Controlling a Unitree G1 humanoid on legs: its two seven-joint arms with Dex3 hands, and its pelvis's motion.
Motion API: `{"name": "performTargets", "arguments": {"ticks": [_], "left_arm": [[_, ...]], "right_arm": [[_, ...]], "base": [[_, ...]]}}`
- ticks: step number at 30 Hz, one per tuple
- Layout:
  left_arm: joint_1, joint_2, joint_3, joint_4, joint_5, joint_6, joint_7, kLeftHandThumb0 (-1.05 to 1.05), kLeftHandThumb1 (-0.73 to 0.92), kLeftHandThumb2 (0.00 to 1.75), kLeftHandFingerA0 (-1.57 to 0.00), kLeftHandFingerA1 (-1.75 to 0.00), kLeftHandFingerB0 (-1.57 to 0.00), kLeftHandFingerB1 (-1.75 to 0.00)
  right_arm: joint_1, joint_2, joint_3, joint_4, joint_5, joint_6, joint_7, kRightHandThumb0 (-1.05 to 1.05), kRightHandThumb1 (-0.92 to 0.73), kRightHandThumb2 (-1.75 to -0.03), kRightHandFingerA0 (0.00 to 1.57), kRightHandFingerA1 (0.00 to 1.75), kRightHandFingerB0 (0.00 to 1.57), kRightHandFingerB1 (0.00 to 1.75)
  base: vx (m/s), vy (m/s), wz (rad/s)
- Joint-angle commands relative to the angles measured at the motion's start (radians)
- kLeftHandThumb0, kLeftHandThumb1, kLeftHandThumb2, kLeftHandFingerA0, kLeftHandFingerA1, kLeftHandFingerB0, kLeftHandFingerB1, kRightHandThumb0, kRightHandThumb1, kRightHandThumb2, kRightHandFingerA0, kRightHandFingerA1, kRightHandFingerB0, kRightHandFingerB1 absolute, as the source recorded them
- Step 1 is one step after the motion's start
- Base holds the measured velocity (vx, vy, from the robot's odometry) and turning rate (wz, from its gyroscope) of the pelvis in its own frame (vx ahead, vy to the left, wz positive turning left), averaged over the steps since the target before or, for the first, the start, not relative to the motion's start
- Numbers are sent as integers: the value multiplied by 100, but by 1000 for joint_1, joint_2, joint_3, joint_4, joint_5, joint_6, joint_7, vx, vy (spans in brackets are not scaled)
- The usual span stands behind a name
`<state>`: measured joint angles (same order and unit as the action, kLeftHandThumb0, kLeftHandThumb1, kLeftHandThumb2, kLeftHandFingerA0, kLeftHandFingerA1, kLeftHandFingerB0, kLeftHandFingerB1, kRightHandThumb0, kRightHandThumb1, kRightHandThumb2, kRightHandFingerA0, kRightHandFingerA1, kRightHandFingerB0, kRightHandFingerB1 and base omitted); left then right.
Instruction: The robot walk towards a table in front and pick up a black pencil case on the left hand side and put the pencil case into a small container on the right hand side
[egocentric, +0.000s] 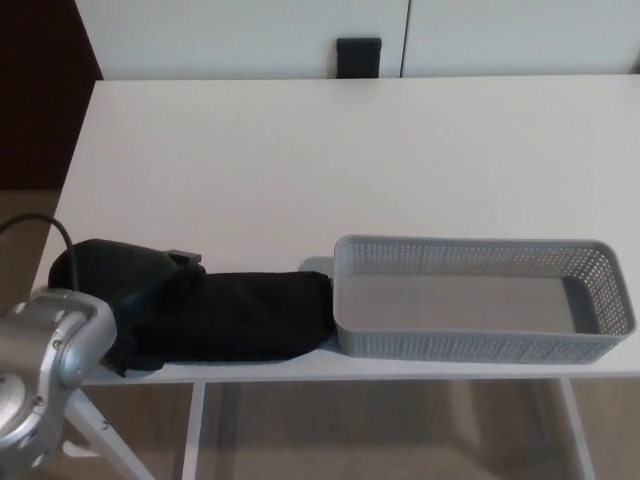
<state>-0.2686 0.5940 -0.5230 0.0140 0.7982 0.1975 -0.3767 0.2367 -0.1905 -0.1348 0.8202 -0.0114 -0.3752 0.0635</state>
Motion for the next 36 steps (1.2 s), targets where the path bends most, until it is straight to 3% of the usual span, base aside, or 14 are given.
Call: {"name": "performTargets", "arguments": {"ticks": [1, 3, 4, 5, 7, 9, 13, 14, 25, 27, 29, 30, 35, 36], "left_arm": [[61, -5, -14, 32, -53, -111, -8, -11, 71, 60, -57, -102, -54, -75], [57, 2, 8, 35, -56, -130, 14, -16, 76, 62, -62, -97, -57, -69], [59, 5, 18, 35, -54, -133, 23, -16, 74, 61, -53, -126, -48, -97], [60, 5, 24, 36, -57, -134, 24, -15, 74, 61, -51, -136, -43, -110], [65, 13, 49, 33, -66, -140, 29, -14, 73, 55, -52, -147, -41, -114], [76, 36, 75, 22, -73, -157, 33, -14, 73, 57, -52, -147, -45, -112], [90, 80, 120, 5, -85, -182, 23, -7, 84, 40, -43, -170, -33, -136], [94, 94, 133, 2, -89, -188, 21, -15, 75, 52, -51, -154, -38, -120], [184, 250, 323, -57, -178, -280, 11, -15, 74, 55, -46, -167, -39, -125], [195, 265, 353, -66, -196, -291, 1, -19, 76, 48, -53, -165, -31, -129], [210, 290, 391, -81, -213, -293, -15, -18, 74, 55, -46, -166, -37, -130], [217, 298, 409, -85, -222, -304, -17, -21, 74, 51, -54, -161, -35, -130], [231, 315, 483, -130, -260, -317, -30, -15, 76, 55, -55, -164, -44, -129], [230, 311, 494, -149, -271, -309, -43, -22, 73, 53, -64, -161, -46, -126]], "right_arm": [[-4, -14, -1, 11, -6, 6, -12, -32, -70, -61, 51, 44, 37, 37], [-10, -17, -1, 11, -7, 4, -13, -33, -70, -61, 51, 45, 36, 37], [-9, -19, 1, 7, -12, 7, -16, -33, -70, -61, 51, 45, 36, 38], [-9, -20, 2, 5, -13, 8, -16, -33, -70, -61, 52, 45, 37, 38], [-11, -24, 7, 2, -20, 8, -20, -33, -70, -60, 53, 45, 38, 38], [-13, -26, 9, 4, -20, 9, -20, -33, -69, -60, 55, 46, 40, 39], [-17, -27, 10, 11, -21, 4, -18, -34, -69, -60, 56, 47, 42, 39], [-17, -28, 12, 11, -27, 5, -25, -34, -68, -60, 57, 47, 43, 40], [-7, -36, 17, 3, -38, 8, -30, -34, -68, -60, 57, 47, 45, 41], [-8, -34, 13, 4, -31, 10, -26, -34, -68, -59, 58, 47, 45, 41], [-9, -37, 16, 4, -35, 15, -27, -35, -68, -60, 58, 45, 46, 40], [-10, -40, 16, 7, -38, 17, -29, -35, -68, -60, 58, 45, 46, 40], [-18, -45, 15, 9, -36, 22, -24, -34, -68, -60, 58, 46, 46, 41], [-17, -45, 15, 5, -35, 26, -23, -35, -68, -60, 59, 45, 46, 41]], "base": [[0, 0, 0], [0, 0, 0], [0, 0, 0], [0, 0, 0], [0, 0, 0], [0, 0, 0], [0, 0, 0], [0, 0, 0], [0, 0, 0], [0, 0, 0], [0, 0, 0], [0, 0, 0], [0, 0, 0], [0, 0, 0]]}}
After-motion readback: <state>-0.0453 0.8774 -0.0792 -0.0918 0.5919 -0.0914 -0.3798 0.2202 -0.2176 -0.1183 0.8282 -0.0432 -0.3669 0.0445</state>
